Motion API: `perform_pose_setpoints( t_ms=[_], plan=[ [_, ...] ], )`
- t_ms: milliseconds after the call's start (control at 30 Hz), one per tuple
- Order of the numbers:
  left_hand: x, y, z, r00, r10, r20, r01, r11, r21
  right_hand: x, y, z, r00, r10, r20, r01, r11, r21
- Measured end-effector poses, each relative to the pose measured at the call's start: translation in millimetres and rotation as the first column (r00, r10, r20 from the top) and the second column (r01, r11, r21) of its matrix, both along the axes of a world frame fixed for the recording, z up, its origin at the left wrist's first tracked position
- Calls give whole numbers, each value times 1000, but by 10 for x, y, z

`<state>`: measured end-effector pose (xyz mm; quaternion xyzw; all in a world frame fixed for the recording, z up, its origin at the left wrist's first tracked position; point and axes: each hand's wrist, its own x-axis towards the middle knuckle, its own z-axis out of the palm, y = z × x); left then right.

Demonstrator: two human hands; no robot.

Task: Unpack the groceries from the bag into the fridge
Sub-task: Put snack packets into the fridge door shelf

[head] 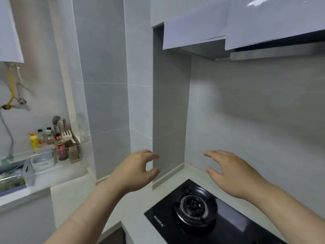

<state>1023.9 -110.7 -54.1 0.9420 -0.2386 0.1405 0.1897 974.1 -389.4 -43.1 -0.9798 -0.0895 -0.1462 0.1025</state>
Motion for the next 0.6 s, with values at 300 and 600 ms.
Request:
perform_pose_setpoints(
  t_ms=[300,600],
  plan=[
    [697,-646,-234,964,-261,-53,265,960,88,-286,-695,-263,954,-288,-88,276,953,-125],
    [743,-1795,-565,872,-481,-88,488,867,103,-1154,-1663,-573,810,-572,-128,555,819,-145]
  ],
)
